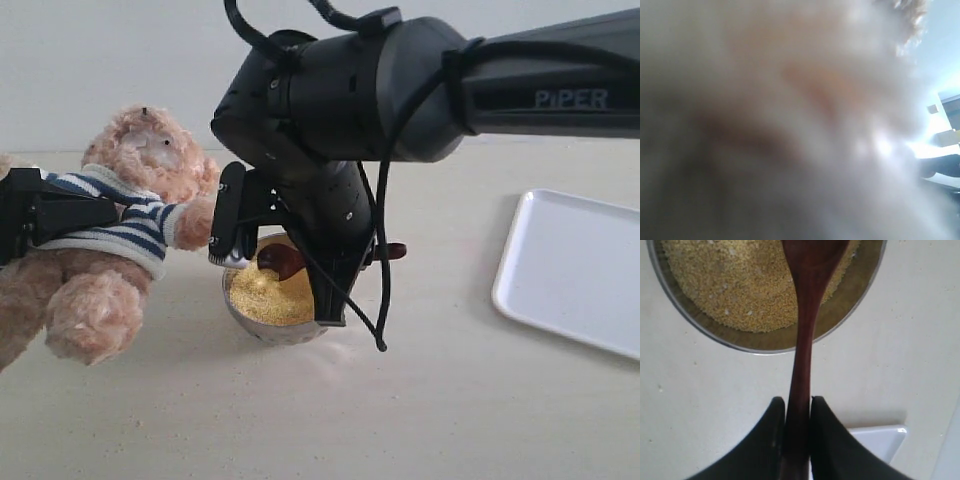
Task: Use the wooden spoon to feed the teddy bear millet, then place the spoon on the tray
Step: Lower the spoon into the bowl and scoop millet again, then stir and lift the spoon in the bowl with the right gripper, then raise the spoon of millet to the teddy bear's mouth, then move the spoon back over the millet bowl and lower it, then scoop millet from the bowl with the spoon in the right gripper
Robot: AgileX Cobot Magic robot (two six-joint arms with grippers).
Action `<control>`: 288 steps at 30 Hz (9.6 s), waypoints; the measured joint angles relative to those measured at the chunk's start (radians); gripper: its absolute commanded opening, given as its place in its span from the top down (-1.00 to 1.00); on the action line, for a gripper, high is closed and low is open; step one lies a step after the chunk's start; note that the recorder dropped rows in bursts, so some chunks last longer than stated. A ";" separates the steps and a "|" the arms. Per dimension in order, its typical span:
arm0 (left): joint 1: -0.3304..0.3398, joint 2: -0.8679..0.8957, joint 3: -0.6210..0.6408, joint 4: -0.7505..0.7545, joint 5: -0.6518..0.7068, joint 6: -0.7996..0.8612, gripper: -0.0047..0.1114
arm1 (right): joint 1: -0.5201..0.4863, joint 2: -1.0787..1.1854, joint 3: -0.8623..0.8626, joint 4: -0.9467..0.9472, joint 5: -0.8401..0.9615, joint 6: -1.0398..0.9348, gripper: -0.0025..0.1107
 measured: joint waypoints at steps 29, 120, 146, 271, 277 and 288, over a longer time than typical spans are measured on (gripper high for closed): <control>0.000 0.000 0.002 0.008 0.000 0.007 0.83 | -0.059 -0.021 0.000 0.169 -0.048 -0.030 0.96; 0.000 0.000 0.002 0.008 0.000 0.011 0.83 | -0.100 -0.017 0.000 0.343 -0.038 -0.064 0.96; 0.000 0.002 0.002 0.012 -0.002 0.011 0.83 | -0.207 -0.149 -0.004 0.492 0.017 -0.147 0.96; 0.000 0.077 0.002 0.030 0.085 0.011 0.83 | -0.130 0.068 -0.053 0.154 0.040 -0.161 0.96; 0.000 0.077 0.002 0.030 0.080 0.011 0.83 | -0.130 0.068 -0.053 0.174 0.011 -0.153 0.96; 0.000 0.077 0.002 0.030 0.080 0.011 0.83 | -0.130 0.068 -0.053 0.227 -0.011 -0.153 0.96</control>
